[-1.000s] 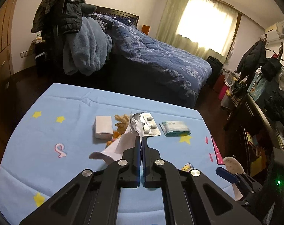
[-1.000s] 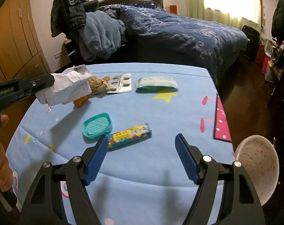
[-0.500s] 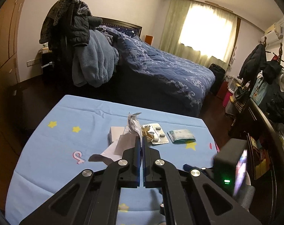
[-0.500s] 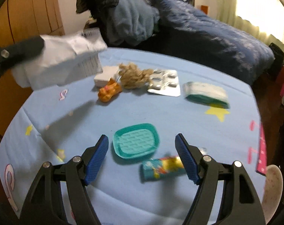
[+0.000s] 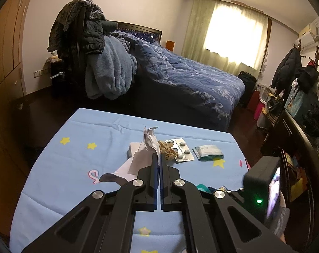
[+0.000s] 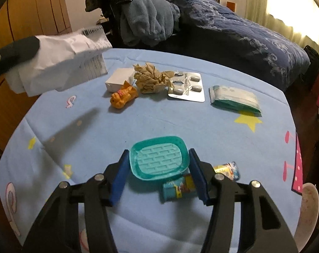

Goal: Collect trash
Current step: 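Grasp the teal soap dish with the right tool while left tool holds paper, then carry paper and soap dish to the wastebasket and open both tools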

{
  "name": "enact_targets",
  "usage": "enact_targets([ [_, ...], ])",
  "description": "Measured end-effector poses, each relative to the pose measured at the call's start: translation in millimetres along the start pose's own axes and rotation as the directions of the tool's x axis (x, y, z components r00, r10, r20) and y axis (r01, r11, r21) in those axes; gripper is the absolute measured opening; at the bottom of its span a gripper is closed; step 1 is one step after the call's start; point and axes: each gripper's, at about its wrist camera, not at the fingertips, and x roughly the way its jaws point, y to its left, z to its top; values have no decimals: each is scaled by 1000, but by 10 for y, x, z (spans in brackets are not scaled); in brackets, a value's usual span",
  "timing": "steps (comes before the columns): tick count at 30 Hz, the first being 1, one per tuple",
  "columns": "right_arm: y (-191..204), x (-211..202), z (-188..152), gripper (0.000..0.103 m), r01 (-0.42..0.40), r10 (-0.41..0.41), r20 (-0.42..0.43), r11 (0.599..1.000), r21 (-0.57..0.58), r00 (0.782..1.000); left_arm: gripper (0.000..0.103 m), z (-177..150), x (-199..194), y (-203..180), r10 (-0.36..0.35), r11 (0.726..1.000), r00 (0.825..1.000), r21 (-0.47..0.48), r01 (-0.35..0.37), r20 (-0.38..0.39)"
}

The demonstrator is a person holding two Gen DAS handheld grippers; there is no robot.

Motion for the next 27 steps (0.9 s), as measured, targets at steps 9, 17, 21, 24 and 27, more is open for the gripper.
enact_targets([
  [9, -121, -377, -166, 56, -5, 3, 33, 999, 49, 999, 2, -36, -96, -192, -19, 1000, 1000, 24, 19, -1],
  [17, -328, -654, -405, 56, -5, -2, 55, 992, 124, 998, 2, -70, -172, -437, -39, 997, 999, 61, 39, -2],
  [21, -424, -758, -514, 56, -6, -4, 62, 988, 155, 998, 2, -92, -212, -589, -51, 995, 999, 86, 51, -4],
  [24, -520, -841, -615, 56, -9, -5, 71, 982, 187, 997, 2, -107, -234, -713, -60, 992, 998, 107, 61, -6],
  [27, -650, -935, -726, 56, -5, -14, 83, 974, 226, 996, 2, -119, -230, -856, -74, 988, 997, 132, 76, -15],
])
